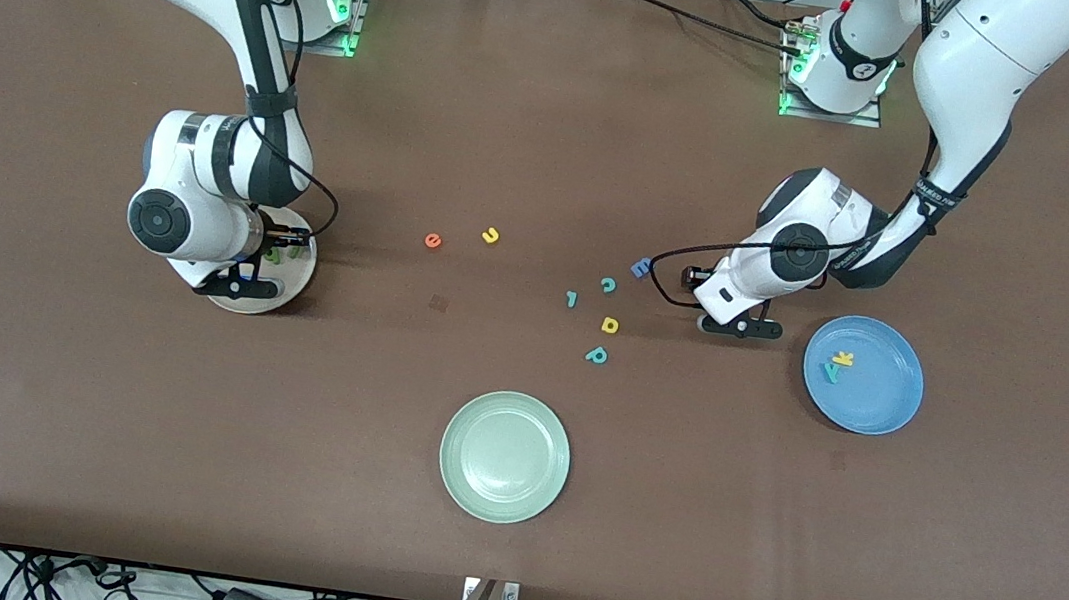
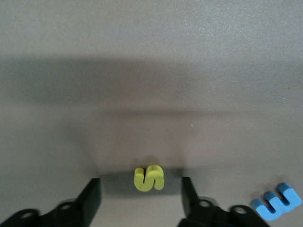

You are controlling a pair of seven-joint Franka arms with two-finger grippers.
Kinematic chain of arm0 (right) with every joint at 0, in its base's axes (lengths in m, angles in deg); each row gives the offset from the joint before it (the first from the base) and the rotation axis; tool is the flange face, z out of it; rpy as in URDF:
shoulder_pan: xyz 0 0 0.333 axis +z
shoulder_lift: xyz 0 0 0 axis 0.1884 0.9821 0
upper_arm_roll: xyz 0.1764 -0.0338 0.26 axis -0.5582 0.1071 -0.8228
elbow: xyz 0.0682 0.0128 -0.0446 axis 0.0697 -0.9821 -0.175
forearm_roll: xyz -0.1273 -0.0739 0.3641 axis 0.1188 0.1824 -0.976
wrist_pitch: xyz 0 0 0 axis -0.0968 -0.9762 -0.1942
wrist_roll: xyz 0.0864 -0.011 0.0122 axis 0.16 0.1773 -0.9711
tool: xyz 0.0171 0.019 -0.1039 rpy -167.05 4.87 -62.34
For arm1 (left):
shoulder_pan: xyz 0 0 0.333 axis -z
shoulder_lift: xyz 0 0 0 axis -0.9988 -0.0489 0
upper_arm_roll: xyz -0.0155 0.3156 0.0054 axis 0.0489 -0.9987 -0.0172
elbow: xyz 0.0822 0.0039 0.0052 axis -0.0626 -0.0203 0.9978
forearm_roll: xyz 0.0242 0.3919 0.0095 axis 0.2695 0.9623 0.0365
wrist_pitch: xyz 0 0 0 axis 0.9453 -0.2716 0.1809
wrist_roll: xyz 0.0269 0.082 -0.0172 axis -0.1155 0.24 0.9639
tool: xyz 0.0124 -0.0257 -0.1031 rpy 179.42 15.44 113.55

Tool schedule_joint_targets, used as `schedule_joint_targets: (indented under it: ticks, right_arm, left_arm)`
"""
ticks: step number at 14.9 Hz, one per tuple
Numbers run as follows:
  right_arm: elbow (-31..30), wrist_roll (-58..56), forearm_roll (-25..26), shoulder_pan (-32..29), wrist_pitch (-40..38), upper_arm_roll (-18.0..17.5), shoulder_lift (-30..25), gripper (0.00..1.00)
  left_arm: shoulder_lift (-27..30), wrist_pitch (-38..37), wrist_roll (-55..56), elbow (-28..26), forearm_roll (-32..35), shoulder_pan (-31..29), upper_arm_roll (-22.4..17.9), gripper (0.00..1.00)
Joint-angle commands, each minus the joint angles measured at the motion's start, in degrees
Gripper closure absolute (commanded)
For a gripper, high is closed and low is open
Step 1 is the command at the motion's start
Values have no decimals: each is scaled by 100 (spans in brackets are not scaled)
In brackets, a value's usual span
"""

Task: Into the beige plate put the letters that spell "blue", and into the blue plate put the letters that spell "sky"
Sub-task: 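Grasp yellow s with the left gripper while the right gripper grasps orange a, then drop s on blue plate with the left gripper while the right gripper drops a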

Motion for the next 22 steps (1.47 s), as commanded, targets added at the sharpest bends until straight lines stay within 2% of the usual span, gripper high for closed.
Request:
schedule_joint_targets:
  ticks: [1,3,5,7,8,10,12,15,17,19,22]
  right_arm:
    - [156,-31,-472,611,-44,-24,-75,0]
    - [156,-31,-817,1078,324,-24,-22,0]
    - [156,39,-844,1412,676,-42,92,0]
    - [156,564,-844,1703,931,-42,268,0]
    - [156,654,-844,1826,1002,-42,347,0]
    - [156,672,-844,2029,1221,-42,505,0]
    - [156,890,-844,2213,1459,-42,646,0]
    - [147,1233,-844,2301,1565,-51,690,0]
    - [121,1611,-844,2424,1513,-51,699,0]
    - [112,1849,-844,2442,1504,-59,690,0]
    - [24,1973,-853,2434,1504,-138,690,8]
  left_arm:
    - [-25,133,119,-11,371,-24,-15,43]
    - [-25,133,128,-2,372,3,-6,56]
    - [-25,133,119,7,380,3,-6,70]
    - [-16,133,119,16,380,3,2,89]
    - [1,125,119,24,380,3,11,92]
    - [36,38,84,112,380,-23,11,93]
    - [185,-400,58,322,380,-85,20,92]
    - [256,-1953,-344,1216,389,-76,29,92]
    - [239,-2667,-915,1727,389,-155,-24,92]
    - [221,-2811,-1705,1940,389,-549,-50,91]
    - [125,-2758,-2674,1976,459,-1173,-77,90]
